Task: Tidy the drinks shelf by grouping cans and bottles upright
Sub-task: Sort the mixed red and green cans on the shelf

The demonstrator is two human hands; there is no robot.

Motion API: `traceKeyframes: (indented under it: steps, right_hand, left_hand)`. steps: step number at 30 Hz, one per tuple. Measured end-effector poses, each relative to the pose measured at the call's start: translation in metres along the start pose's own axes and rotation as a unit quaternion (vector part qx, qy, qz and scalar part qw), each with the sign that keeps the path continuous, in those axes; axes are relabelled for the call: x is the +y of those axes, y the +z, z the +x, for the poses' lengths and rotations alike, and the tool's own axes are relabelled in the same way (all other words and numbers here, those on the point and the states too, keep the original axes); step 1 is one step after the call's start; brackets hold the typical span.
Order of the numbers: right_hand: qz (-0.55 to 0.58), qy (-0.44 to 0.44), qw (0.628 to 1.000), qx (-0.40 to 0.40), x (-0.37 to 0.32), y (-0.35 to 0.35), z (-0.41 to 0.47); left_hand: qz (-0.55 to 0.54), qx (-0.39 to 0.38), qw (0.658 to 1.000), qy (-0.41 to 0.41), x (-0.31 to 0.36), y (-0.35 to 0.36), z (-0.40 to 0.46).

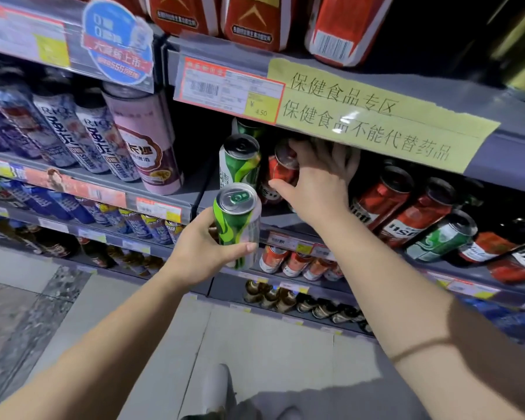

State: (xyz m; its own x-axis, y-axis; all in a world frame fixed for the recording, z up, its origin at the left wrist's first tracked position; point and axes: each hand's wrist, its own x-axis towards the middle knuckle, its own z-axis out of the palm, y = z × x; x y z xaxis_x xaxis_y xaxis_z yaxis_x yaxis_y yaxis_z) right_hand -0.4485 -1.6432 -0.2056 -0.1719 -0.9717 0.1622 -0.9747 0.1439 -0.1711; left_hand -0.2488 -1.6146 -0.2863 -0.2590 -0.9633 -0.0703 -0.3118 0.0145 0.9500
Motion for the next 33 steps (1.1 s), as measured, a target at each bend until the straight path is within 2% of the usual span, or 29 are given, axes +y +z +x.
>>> traceKeyframes:
  steps: [2,4,6,9,12,15,19,23,26,33]
  right_hand:
    - [0.034,0.016,0.999,-0.018,-0.001,0.005,-0.016]
    - [0.08,-0.008,0.995,0.062,0.002,0.013,-0.03]
    - [0.164,-0.005,0.982,0.095,0.008,0.014,-0.044]
    - [0.31,0.015,0.946,0.099,0.017,0.004,-0.078]
    - [0.37,0.064,0.913,0.157,0.031,-0.012,-0.113]
    - [0.377,0.111,0.904,0.17,0.05,-0.025,-0.135]
    - [0.354,0.139,0.908,0.175,0.076,-0.031,-0.148]
    - [0.337,0.158,0.912,0.173,0.097,-0.028,-0.159]
    - [0.329,0.168,0.914,0.171,0.109,-0.024,-0.168]
    - [0.323,0.2,0.912,0.153,0.13,-0.022,-0.174]
  left_hand:
    - [-0.001,0.003,1.0,-0.003,0.003,0.001,-0.001]
    - [0.005,0.007,1.0,-0.004,0.003,0.004,-0.002]
    - [0.007,0.011,1.0,-0.009,0.004,0.007,-0.003]
    - [0.015,0.018,1.0,-0.008,0.005,0.012,-0.002]
    - [0.009,0.025,1.0,0.007,0.018,0.026,0.001]
    - [-0.041,0.04,0.998,0.019,0.038,0.051,0.008]
    - [-0.034,0.092,0.995,0.024,0.059,0.087,0.031]
    - [0.045,0.147,0.987,-0.04,0.061,0.108,0.058]
    - [0.062,0.167,0.979,-0.095,0.055,0.113,0.074]
    - [-0.002,0.217,0.969,-0.118,0.054,0.129,0.066]
